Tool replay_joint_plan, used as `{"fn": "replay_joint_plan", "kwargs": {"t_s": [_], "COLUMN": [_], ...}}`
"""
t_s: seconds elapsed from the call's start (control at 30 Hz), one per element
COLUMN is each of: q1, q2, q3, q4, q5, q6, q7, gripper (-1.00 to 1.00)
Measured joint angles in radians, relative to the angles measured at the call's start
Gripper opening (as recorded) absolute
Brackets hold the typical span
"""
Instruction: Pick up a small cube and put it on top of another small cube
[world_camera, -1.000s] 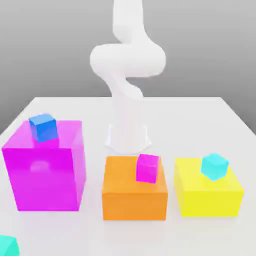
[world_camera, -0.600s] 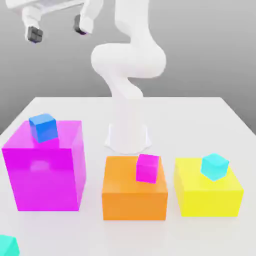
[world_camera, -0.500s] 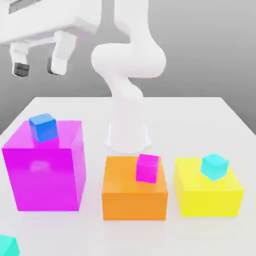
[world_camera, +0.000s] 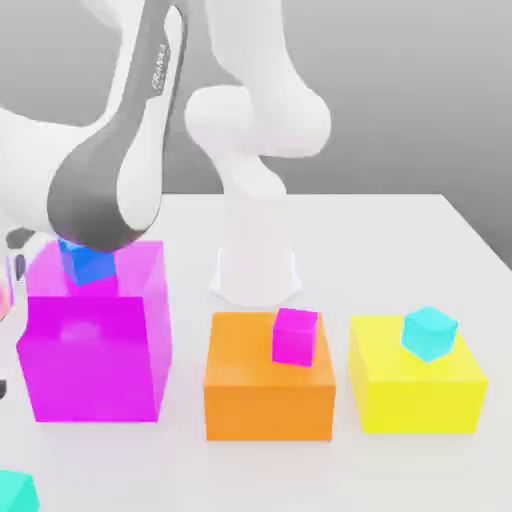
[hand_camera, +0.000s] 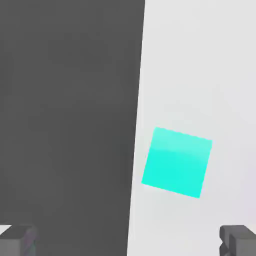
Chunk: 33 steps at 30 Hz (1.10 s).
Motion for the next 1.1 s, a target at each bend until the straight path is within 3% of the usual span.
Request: {"fn": "replay_joint_plan", "kwargs": {"t_s": [0.17,0.2,0.4,0.57,1.1], "q1": [-0.024,-0.027,-0.028,-0.013,0.211], "q2": [0.181,0.204,0.216,0.081,-0.495], "q3": [0.004,0.006,0.008,-0.008,0.129], "q4": [0.035,0.040,0.042,0.011,-0.365], "q5": [0.045,0.048,0.051,0.033,0.067], "q6": [0.104,0.121,0.132,0.028,-0.157], "q7": [0.032,0.031,0.030,0.046,0.323], "gripper": [0.00,-1.00,-1.00,-1.00,-1.00]}}
